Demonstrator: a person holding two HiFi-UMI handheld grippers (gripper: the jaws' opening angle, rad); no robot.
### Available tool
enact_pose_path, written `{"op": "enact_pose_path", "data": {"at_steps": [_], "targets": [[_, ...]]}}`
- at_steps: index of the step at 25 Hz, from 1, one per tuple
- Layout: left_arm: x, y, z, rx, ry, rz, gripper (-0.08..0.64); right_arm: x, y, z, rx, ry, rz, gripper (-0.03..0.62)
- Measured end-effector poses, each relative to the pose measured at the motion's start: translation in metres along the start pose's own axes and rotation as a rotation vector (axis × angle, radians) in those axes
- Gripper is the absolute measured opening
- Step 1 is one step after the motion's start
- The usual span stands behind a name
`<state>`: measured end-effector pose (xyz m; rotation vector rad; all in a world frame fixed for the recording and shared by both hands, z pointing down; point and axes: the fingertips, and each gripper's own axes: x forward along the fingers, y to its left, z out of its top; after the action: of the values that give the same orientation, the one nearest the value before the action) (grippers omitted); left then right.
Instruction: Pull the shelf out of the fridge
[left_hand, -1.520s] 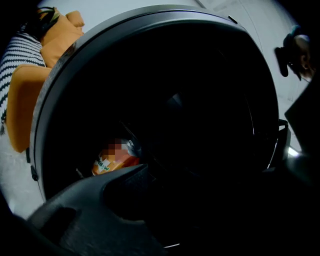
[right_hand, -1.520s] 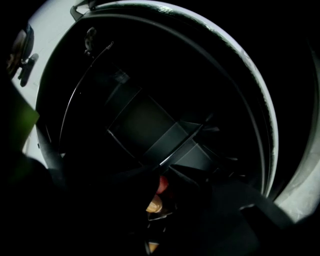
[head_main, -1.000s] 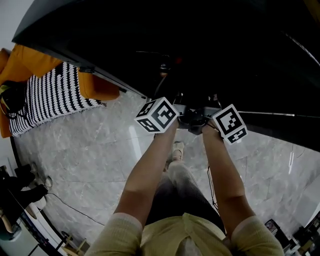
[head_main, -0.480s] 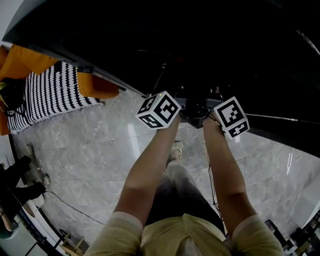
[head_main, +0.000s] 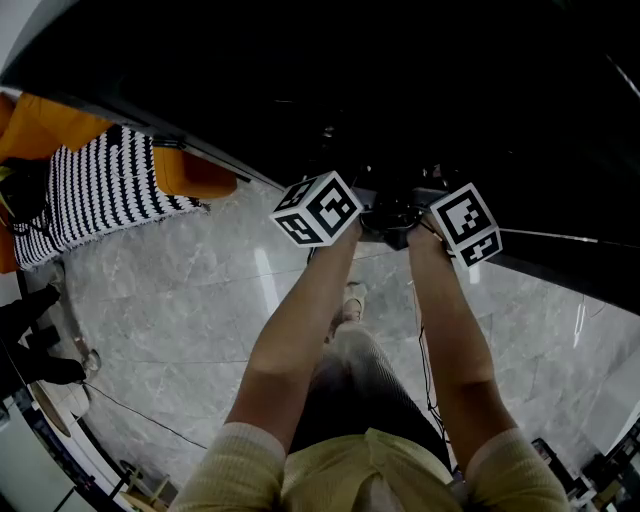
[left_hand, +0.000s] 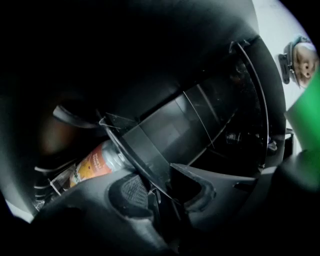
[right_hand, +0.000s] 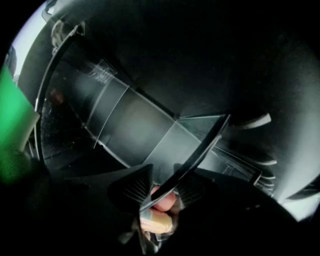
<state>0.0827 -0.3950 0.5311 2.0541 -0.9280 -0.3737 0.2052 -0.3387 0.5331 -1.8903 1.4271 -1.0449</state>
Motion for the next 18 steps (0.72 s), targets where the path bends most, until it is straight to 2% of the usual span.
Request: {"op": "enact_pose_path", "data": {"at_steps": [7, 18], "targets": [[0.001, -0.002, 0.004, -0.028, -0.016, -0.026, 0.118, 0.0, 0.002, 0.0, 0.016, -0.002, 0.018, 0.123], [-0.013, 0.0, -0.003, -0.012, 0.004, 0.001, 0.117, -0.013, 0.0, -0.007, -0.004, 0.003, 0.036, 0.121]]}}
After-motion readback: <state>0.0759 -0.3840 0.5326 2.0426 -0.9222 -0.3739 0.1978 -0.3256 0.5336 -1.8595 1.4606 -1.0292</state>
